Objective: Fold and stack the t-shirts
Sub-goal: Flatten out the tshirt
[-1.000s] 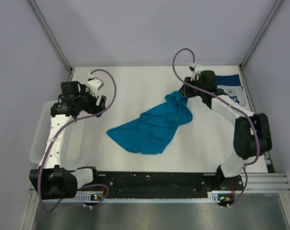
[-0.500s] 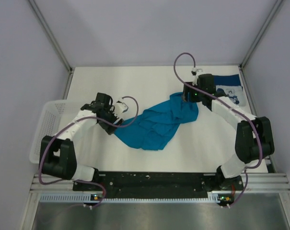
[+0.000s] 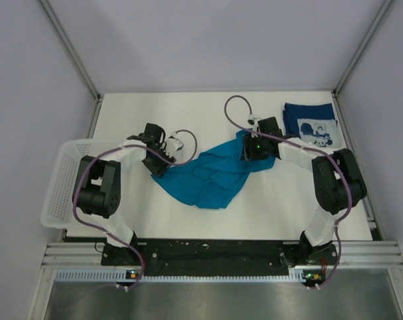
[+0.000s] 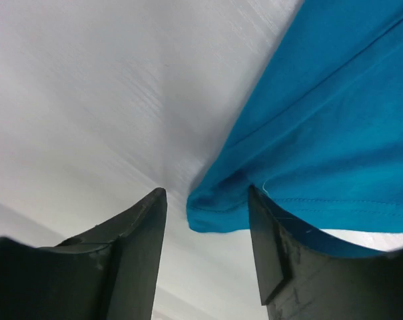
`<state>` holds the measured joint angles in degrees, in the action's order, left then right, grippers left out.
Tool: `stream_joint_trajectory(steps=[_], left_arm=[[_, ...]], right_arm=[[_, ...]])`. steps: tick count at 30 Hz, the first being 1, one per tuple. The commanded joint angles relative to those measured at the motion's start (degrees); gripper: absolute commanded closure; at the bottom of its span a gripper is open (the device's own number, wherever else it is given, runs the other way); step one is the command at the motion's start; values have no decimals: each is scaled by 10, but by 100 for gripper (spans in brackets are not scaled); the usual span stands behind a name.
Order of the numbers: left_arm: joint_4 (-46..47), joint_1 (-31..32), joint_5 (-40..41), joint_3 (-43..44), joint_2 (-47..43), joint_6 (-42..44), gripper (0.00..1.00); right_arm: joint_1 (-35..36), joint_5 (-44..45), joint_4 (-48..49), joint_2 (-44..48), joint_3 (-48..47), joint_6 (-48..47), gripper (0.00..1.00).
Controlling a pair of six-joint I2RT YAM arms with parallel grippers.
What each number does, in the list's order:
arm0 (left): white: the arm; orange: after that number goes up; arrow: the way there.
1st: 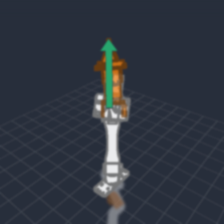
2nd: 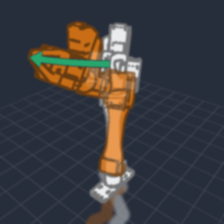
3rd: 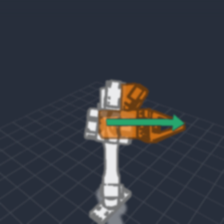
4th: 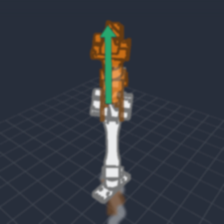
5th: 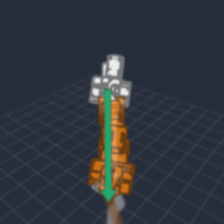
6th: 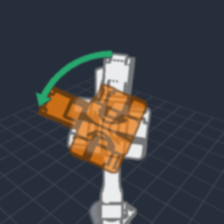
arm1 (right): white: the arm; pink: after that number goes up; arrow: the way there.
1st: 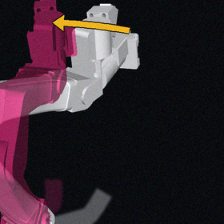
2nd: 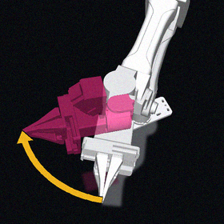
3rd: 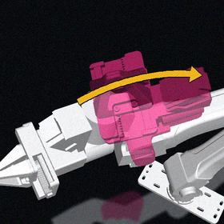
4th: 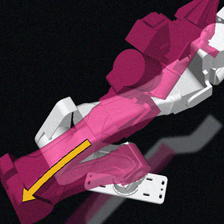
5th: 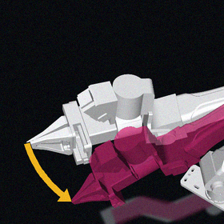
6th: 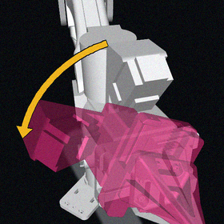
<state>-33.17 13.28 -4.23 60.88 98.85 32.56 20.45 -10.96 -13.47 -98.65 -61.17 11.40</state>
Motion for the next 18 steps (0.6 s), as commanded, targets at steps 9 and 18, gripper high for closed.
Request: stream_joint_trajectory(steps=[9,18], left_arm=[[9,-1,-30,-5,-16,6,100],[-15,-1,22,34,-191,-4,100]], right_arm=[[-5,35,-14,34,-3,-1,100],[-6,120,-116,248,-31,-46,100]])
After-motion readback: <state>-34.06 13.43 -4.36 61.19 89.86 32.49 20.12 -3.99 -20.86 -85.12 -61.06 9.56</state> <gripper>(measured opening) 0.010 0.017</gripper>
